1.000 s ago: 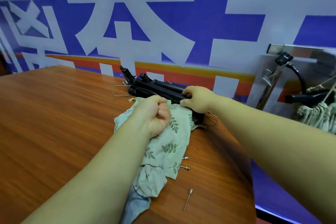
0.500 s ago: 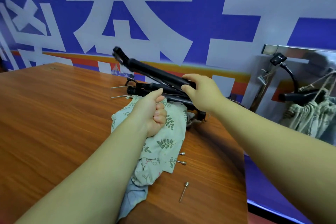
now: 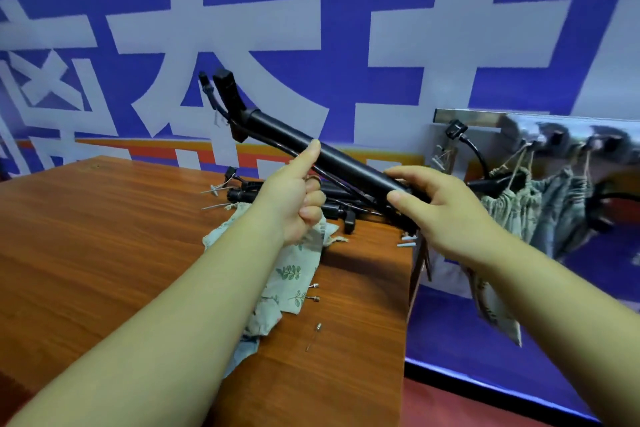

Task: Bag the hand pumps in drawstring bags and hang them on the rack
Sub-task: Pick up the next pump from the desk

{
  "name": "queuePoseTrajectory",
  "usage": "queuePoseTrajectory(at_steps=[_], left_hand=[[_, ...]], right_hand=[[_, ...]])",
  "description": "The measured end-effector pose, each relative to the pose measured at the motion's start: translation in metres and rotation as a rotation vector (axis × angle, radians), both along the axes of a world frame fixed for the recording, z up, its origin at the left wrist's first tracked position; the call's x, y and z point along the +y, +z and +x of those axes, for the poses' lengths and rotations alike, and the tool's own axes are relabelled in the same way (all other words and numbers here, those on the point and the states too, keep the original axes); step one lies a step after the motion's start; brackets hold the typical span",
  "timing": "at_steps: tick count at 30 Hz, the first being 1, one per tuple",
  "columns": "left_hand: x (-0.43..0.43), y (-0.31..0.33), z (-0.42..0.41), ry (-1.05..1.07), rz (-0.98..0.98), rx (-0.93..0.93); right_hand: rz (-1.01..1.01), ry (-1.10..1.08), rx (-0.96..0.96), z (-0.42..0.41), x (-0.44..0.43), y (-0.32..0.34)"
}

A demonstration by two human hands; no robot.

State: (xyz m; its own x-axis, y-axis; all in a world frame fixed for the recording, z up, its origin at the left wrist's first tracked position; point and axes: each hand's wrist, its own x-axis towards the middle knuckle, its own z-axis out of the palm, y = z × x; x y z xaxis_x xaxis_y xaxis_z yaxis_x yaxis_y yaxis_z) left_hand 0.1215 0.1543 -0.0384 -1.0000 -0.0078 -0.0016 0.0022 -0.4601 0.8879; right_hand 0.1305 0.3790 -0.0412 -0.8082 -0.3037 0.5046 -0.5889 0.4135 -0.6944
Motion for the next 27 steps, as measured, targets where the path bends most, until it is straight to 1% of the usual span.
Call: queuePoseTrajectory(at_steps=[2, 5, 8, 11, 14, 16, 20, 23, 26, 27], left_hand=[[0.019, 0.005, 0.015, 0.001, -0.039, -0.012], [0.051, 0.005, 0.039, -0.029, -0.073, -0.016], [0.085, -0.002, 0.059, -0.106, -0.163, -0.004], [0.123, -0.007, 0.081, -0.185, -0.261, 0.026], [0.157, -0.009, 0.103, -0.216, -0.294, 0.053], [0.170, -0.010, 0.109, -0.179, -0.294, 0.068], [0.185, -0.015, 0.112, -0.096, -0.239, 0.028], [0.195, -0.023, 0.119, -0.159, -0.289, 0.049], [0.203, -0.027, 0.125, -0.226, -0.347, 0.107], [0.203, -0.025, 0.127, -0.237, -0.382, 0.127]], right_hand=[[-0.034, 0.024, -0.052, 0.021, 0.019, 0.000], [-0.016, 0.043, -0.157, 0.051, 0.052, 0.000], [0.040, 0.018, -0.238, 0.073, 0.086, -0.006], [0.044, 0.005, -0.311, 0.095, 0.111, -0.013], [-0.037, 0.013, -0.373, 0.117, 0.131, -0.025], [-0.075, 0.022, -0.401, 0.129, 0.145, -0.034], [-0.125, 0.024, -0.466, 0.147, 0.169, -0.049], [-0.176, 0.028, -0.500, 0.152, 0.176, -0.053], [-0.383, 0.140, -0.622, 0.154, 0.168, -0.051], [-0.416, 0.164, -0.642, 0.153, 0.164, -0.051]])
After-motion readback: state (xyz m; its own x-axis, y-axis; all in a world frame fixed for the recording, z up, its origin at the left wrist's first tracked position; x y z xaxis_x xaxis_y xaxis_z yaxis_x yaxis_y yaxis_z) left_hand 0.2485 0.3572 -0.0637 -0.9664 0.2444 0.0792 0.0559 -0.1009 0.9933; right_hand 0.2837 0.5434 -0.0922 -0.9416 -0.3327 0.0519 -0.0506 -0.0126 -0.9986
